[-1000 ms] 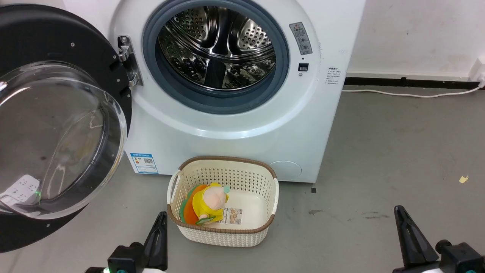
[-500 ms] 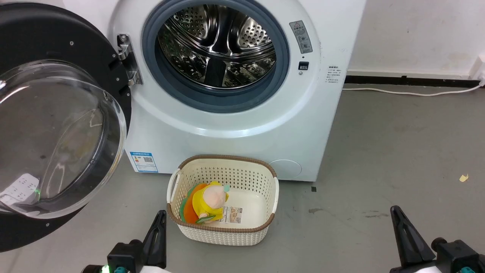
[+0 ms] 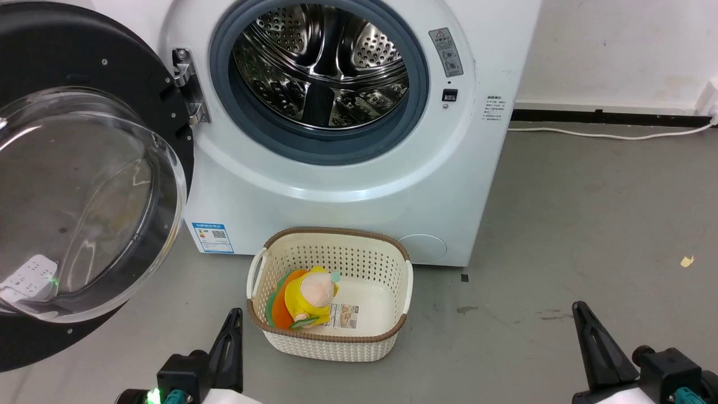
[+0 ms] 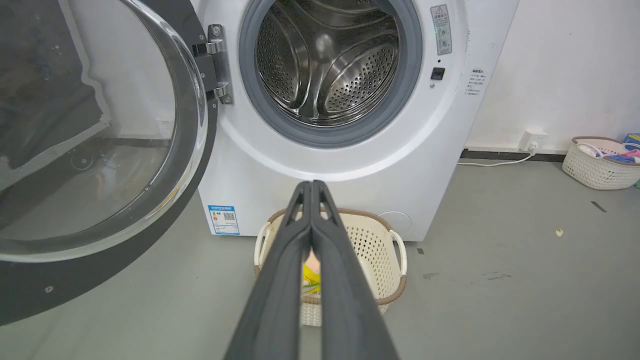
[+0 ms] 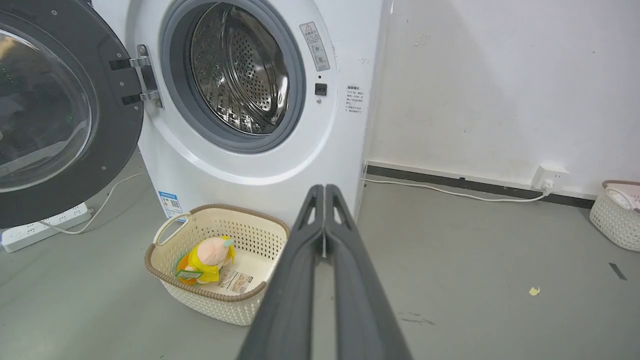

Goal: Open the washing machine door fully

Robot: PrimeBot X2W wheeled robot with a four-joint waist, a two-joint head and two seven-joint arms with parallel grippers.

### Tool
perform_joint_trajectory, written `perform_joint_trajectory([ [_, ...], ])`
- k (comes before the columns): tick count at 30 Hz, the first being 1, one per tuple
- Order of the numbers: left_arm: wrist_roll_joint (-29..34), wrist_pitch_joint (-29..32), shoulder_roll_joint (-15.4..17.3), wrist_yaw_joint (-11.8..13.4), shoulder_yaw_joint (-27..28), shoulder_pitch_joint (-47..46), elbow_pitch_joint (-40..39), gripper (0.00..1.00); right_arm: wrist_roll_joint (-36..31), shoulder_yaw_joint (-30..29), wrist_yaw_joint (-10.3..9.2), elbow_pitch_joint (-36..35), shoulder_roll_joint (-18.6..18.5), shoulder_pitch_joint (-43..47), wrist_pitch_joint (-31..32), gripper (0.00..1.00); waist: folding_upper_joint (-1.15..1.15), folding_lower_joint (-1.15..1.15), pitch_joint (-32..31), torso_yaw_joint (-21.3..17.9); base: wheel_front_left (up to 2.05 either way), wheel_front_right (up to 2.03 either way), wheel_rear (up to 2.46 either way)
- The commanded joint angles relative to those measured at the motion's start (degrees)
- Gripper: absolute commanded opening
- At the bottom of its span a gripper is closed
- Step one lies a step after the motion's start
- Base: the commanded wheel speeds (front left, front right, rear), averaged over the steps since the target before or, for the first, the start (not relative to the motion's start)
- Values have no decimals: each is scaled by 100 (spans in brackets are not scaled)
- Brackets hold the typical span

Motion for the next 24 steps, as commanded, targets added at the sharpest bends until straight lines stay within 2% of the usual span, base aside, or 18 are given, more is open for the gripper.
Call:
perform_joint_trajectory([
  [1, 73, 36, -34, -41, 28, -80, -44, 0, -24, 15, 1, -30, 3, -91, 45, 0, 0, 0, 5, -1, 0, 0, 0],
  [24, 274, 306, -94, -102, 197, -144, -174, 0, -43, 107, 2, -58, 4, -210, 316, 0, 0, 0, 55, -10, 0, 0, 0],
])
